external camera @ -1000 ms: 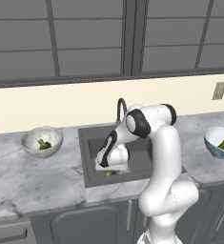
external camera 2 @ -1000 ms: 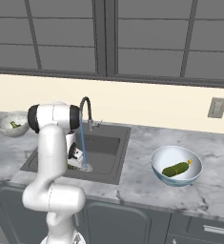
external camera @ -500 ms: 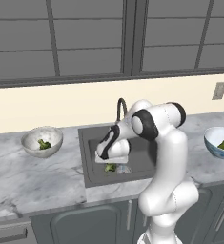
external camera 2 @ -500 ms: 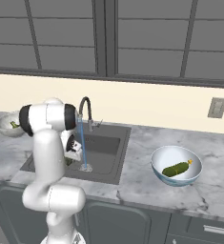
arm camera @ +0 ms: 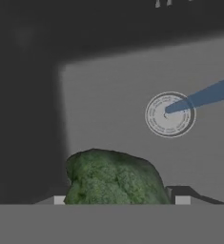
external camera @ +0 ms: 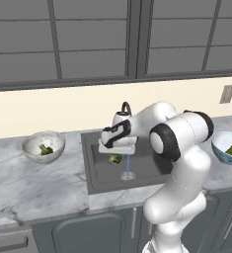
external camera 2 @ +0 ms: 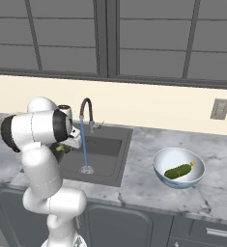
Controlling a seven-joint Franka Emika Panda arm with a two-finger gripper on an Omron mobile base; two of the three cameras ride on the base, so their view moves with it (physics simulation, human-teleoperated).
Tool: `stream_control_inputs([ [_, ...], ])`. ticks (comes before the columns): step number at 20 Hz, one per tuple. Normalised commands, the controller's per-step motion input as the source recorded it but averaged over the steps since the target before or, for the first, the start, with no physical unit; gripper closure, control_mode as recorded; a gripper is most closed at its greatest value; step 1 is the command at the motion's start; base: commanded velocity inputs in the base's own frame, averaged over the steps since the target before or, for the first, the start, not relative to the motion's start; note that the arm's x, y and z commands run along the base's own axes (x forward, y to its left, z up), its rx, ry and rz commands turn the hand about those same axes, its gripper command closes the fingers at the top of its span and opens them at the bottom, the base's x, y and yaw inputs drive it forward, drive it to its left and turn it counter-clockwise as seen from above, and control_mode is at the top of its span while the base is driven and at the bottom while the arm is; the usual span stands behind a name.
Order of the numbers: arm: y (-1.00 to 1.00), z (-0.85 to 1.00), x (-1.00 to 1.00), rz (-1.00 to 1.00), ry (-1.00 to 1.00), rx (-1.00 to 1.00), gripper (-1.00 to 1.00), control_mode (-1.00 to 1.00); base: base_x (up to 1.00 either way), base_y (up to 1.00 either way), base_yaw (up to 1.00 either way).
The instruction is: Pick the broccolis from the sink and place them in one bowl. Place the cucumber in the other bowl. Then turn off the sink faucet.
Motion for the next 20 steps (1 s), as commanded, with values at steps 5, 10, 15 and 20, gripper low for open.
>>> stream_control_inputs([
  [5,0.00,1.00,-0.02,-0.01,-0.04,0.00,1.00,-1.00,0.00,0.00,0.00],
  [10,0.03,0.91,-0.13,-0.03,-0.07,0.00,1.00,-1.00,0.00,0.00,0.00],
  [15,0.27,0.65,-0.23,0.00,-0.02,0.00,1.00,-1.00,0.00,0.00,0.00],
  [20,0.52,0.33,-0.20,-0.01,-0.01,0.00,1.00,-1.00,0.00,0.00,0.00],
])
